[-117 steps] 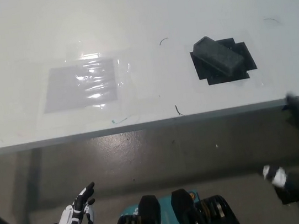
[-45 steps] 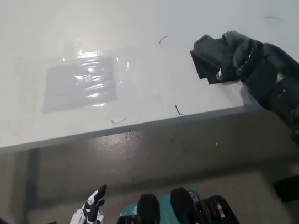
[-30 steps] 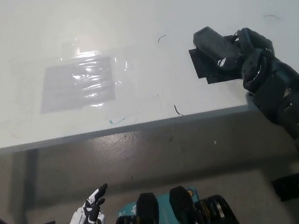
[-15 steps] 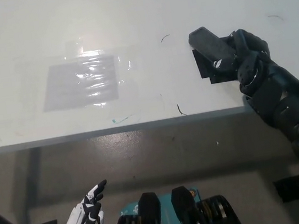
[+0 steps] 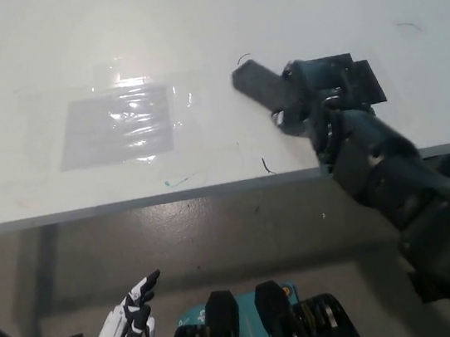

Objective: A whiteboard eraser is kept on the black marked spot on the table infront of the robot and the robot uses its right hand to swipe it back and forth on the table twice to clean it

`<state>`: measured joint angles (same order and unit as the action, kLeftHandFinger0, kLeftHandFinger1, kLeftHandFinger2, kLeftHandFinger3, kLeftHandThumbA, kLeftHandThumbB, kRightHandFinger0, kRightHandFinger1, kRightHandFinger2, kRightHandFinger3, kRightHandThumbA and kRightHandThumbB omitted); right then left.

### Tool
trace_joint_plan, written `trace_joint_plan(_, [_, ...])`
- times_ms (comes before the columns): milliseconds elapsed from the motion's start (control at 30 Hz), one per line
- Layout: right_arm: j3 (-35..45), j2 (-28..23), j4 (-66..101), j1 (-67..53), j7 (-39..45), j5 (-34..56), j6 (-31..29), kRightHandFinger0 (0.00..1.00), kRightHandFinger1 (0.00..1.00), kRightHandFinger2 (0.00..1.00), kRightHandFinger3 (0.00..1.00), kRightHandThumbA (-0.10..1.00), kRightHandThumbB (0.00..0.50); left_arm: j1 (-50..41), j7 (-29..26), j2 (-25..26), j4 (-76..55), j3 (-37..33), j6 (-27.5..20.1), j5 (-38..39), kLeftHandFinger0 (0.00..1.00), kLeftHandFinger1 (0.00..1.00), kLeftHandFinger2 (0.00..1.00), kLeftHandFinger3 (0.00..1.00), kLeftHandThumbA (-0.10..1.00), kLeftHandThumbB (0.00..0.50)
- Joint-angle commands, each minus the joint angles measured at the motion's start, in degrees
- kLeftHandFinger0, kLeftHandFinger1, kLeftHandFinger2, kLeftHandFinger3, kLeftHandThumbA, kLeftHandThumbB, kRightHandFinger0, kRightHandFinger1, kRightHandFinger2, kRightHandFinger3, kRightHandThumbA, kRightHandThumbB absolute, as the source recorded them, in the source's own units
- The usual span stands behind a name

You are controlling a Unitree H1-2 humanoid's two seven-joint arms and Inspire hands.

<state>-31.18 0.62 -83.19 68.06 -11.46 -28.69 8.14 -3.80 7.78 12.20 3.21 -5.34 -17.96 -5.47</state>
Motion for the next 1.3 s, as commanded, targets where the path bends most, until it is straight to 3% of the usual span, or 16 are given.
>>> trace_joint_plan(0, [-1.1, 5.1, 0.3, -1.7, 3.0, -1.2, -1.9, 0.12, 0.16, 0.30, 0.77, -0.10, 0.260, -2.0, 0.6, 0.7, -2.0, -0.1, -1.2, 0.2, 1.00, 1.00, 1.00, 1.00, 1.00, 0.500])
trace_joint_plan(67, [-1.5, 6.7, 0.2, -3.3, 2.8, -1.5, -2.8, 0.05, 0.10, 0.26, 0.70, -0.10, 0.242, -2.8, 0.4, 0.6, -2.0, 0.0, -1.3, 0.1, 1.00, 1.00, 1.00, 1.00, 1.00, 0.500])
trace_joint_plan(167, [-2.2, 8.3, 0.1, -4.2, 2.5, -2.2, -2.9, 0.18, 0.24, 0.39, 0.64, -0.10, 0.241, -3.0, 0.4, 0.3, -1.3, -0.1, -1.4, 0.3, 1.00, 1.00, 1.00, 1.00, 1.00, 0.500])
trace_joint_plan(267, [-2.9, 8.7, 0.1, -4.6, 2.3, -2.8, -2.9, 0.00, 0.08, 0.25, 0.60, -0.10, 0.235, -3.4, 0.3, 0.2, -1.3, -0.1, -1.4, 0.2, 1.00, 1.00, 1.00, 1.00, 1.00, 0.500])
trace_joint_plan(367, [-2.9, 7.4, 0.0, -4.7, 2.5, -2.7, -3.1, 0.21, 0.29, 0.42, 0.68, -0.10, 0.243, -3.6, 0.2, 0.2, -1.3, 0.0, -1.5, 0.2, 1.00, 1.00, 1.00, 1.00, 1.00, 0.500])
trace_joint_plan(533, [-2.8, 3.4, 0.1, -4.8, 2.6, -3.1, -2.7, 0.04, 0.16, 0.34, 0.73, -0.10, 0.223, -3.5, 0.5, 0.2, -1.3, -0.2, -1.3, 0.5, 1.00, 1.00, 1.00, 1.00, 1.00, 0.500])
trace_joint_plan(567, [-2.8, 2.7, 0.1, -4.8, 2.4, -3.1, -2.6, 0.06, 0.19, 0.37, 0.74, -0.10, 0.221, -3.5, 0.6, 0.2, -1.3, -0.2, -1.3, 0.5, 1.00, 1.00, 1.00, 1.00, 1.00, 0.500])
trace_joint_plan(600, [-2.6, 1.2, 0.1, -4.9, 2.4, -3.0, -2.9, 0.30, 0.45, 0.56, 0.76, -0.10, 0.223, -3.4, 0.5, 0.2, -1.4, -0.1, -1.3, 0.5, 1.00, 1.00, 1.00, 1.00, 1.00, 0.500])
trace_joint_plan(633, [-2.4, -0.1, 0.1, -4.8, 2.5, -2.9, -2.8, 0.43, 0.56, 0.63, 0.75, -0.10, 0.218, -3.4, 0.5, 0.4, -1.6, 0.0, -1.1, 0.6, 1.00, 1.00, 1.00, 1.00, 1.00, 0.500])
trace_joint_plan(733, [-1.5, -3.5, 0.1, -4.9, 2.9, -2.1, -2.2, 0.11, 0.23, 0.40, 1.00, -0.10, 0.182, -3.3, 0.6, 0.7, -1.9, 0.2, -1.0, 0.8, 1.00, 1.00, 1.00, 1.00, 1.00, 0.500])
trace_joint_plan(800, [-1.3, -7.1, 0.2, -5.6, 2.1, -2.1, -2.7, 0.01, 0.15, 0.35, 0.94, -0.10, 0.179, -3.4, 0.6, 0.8, -1.8, 0.2, -0.9, 0.4, 1.00, 1.00, 1.00, 1.00, 1.00, 0.500])
trace_joint_plan(967, [-0.5, -14.7, 0.4, -6.7, 2.7, -1.7, -3.1, 0.14, 0.29, 0.44, 0.76, -0.10, 0.203, -3.5, 0.5, 0.7, -1.4, 0.0, -1.0, 0.2, 1.00, 1.00, 1.00, 1.00, 1.00, 0.500])
trace_joint_plan(1100, [0.1, -19.3, 0.6, -8.1, 2.2, -1.4, -4.1, 0.06, 0.19, 0.38, 0.72, -0.10, 0.215, -3.6, 0.2, 0.4, -1.1, -0.2, -1.3, -0.4, 1.00, 1.00, 1.00, 1.00, 1.00, 0.500])
trace_joint_plan(1200, [1.8, -23.5, 0.8, -9.2, 1.4, -0.2, -4.2, 0.09, 0.22, 0.38, 0.77, -0.10, 0.217, -3.6, 0.3, 0.1, -1.1, -0.4, -1.2, -0.3, 1.00, 1.00, 1.00, 1.00, 1.00, 0.500])
trace_joint_plan(1233, [1.9, -24.1, 0.9, -9.1, 1.6, -0.2, -3.7, 0.12, 0.26, 0.44, 0.88, -0.10, 0.193, -3.5, 0.2, 0.1, -1.1, -0.4, -1.1, -0.4, 1.00, 1.00, 1.00, 1.00, 1.00, 0.500])
trace_joint_plan(1267, [2.3, -25.1, 1.0, -9.2, 1.2, -0.2, -3.5, 0.34, 0.51, 0.66, 0.78, -0.09, 0.216, -3.4, 0.2, 0.1, -1.1, -0.4, -1.0, -0.6, 1.00, 1.00, 1.00, 1.00, 1.00, 0.500])
